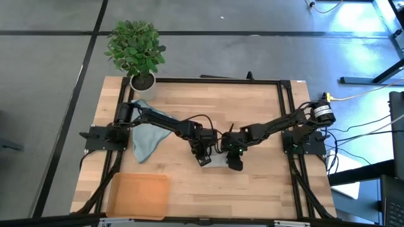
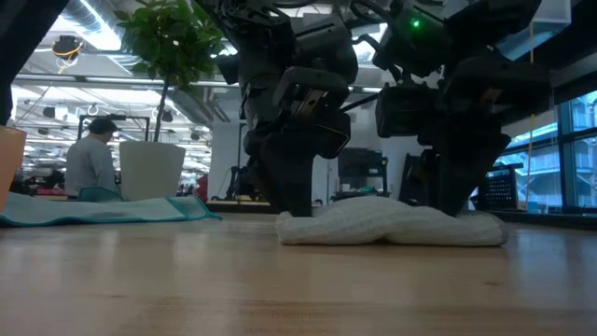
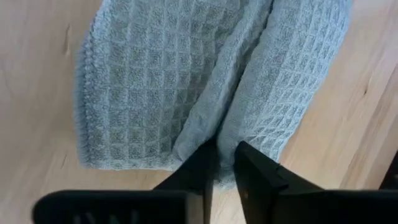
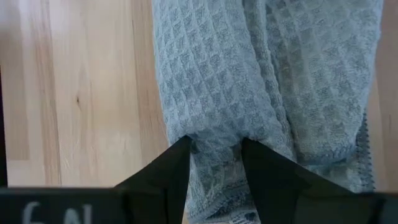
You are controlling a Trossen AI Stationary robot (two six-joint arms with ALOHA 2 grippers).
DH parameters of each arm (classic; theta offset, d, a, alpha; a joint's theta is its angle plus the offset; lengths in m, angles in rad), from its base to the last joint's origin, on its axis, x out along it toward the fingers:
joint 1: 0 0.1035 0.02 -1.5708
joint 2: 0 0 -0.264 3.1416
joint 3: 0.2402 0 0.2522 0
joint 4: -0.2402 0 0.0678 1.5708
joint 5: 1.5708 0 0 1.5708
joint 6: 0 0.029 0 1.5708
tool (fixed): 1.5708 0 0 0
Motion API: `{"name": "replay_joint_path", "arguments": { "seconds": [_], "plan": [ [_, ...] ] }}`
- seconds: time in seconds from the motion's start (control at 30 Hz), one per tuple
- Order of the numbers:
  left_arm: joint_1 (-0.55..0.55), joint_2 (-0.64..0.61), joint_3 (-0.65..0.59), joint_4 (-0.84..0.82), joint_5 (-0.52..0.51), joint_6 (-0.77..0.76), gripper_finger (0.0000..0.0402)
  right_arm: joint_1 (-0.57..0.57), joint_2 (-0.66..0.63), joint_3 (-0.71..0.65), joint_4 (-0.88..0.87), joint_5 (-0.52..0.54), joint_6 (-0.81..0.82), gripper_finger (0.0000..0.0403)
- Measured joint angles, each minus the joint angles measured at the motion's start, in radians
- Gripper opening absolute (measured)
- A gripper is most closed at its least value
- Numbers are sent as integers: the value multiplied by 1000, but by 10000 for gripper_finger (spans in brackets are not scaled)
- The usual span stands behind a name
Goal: Roll microfiber towels into tight, uniform cylinder then place into a basket
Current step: Roll the gray microfiber towel
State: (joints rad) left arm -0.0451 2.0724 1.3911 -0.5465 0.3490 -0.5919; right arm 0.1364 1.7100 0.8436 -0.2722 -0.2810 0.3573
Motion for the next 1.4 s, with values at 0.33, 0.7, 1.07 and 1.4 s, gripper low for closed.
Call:
{"name": "replay_joint_path", "arguments": {
  "seconds": [0.33,0.7,1.07,1.4],
  "plan": [
    [40,-104,-3,-94,-11,70,72,-1,1,0,6,2,0,151],
    [-104,-211,0,-87,-238,282,71,-1,1,-1,10,0,0,151],
    [-178,-70,1,-5,-384,361,71,-16,2,-1,15,-38,1,151],
    [-176,-7,7,13,-385,362,71,-31,-27,-5,9,-27,-32,152]
  ]
}}
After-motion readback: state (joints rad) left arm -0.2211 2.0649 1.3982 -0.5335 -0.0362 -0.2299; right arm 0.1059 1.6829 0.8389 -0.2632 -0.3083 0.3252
